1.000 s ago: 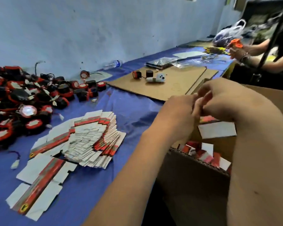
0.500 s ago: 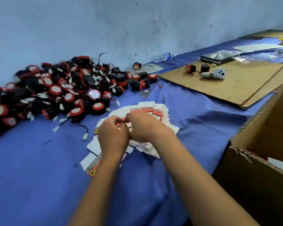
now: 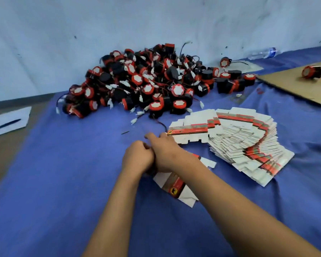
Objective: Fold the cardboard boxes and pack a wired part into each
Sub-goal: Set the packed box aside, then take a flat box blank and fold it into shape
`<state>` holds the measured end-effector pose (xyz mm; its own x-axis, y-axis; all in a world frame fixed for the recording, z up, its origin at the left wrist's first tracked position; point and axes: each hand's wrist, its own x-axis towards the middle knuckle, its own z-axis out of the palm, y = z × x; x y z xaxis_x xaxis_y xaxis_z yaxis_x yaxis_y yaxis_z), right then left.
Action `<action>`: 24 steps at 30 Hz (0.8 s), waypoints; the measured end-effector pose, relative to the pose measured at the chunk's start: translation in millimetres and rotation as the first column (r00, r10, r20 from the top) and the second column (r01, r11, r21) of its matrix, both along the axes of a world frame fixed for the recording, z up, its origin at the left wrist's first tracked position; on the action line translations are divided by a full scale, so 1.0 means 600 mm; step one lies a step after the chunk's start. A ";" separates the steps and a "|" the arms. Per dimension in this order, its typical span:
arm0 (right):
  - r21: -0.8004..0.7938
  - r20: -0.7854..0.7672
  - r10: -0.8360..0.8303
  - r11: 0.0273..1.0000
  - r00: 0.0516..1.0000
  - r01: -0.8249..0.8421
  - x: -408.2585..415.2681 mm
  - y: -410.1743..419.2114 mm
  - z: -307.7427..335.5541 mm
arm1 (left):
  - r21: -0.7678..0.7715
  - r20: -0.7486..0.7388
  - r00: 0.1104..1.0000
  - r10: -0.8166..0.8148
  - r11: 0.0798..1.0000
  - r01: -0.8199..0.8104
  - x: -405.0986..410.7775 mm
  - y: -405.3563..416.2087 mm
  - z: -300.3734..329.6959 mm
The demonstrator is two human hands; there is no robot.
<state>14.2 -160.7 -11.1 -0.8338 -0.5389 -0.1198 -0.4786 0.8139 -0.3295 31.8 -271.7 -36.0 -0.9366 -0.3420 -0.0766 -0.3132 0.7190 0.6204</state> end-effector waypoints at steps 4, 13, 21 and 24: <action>-0.025 -0.203 -0.123 0.992 0.971 0.121 -0.011 0.027 -0.008 | -0.095 -0.015 1.000 -0.011 0.995 0.009 -0.014 0.014 -0.001; -0.054 -0.030 -0.216 0.975 0.976 0.214 -0.033 0.094 -0.009 | -0.218 0.170 0.970 -0.173 0.953 0.208 -0.076 0.074 -0.007; 0.161 -0.194 -0.369 0.902 0.909 0.401 -0.053 0.110 0.009 | 0.376 -0.067 0.997 0.044 0.927 -0.016 -0.042 -0.053 0.010; -0.133 -0.191 -0.203 0.975 0.960 0.179 -0.037 0.062 0.011 | 0.474 -0.172 0.943 0.285 0.863 -0.174 -0.021 -0.105 -0.002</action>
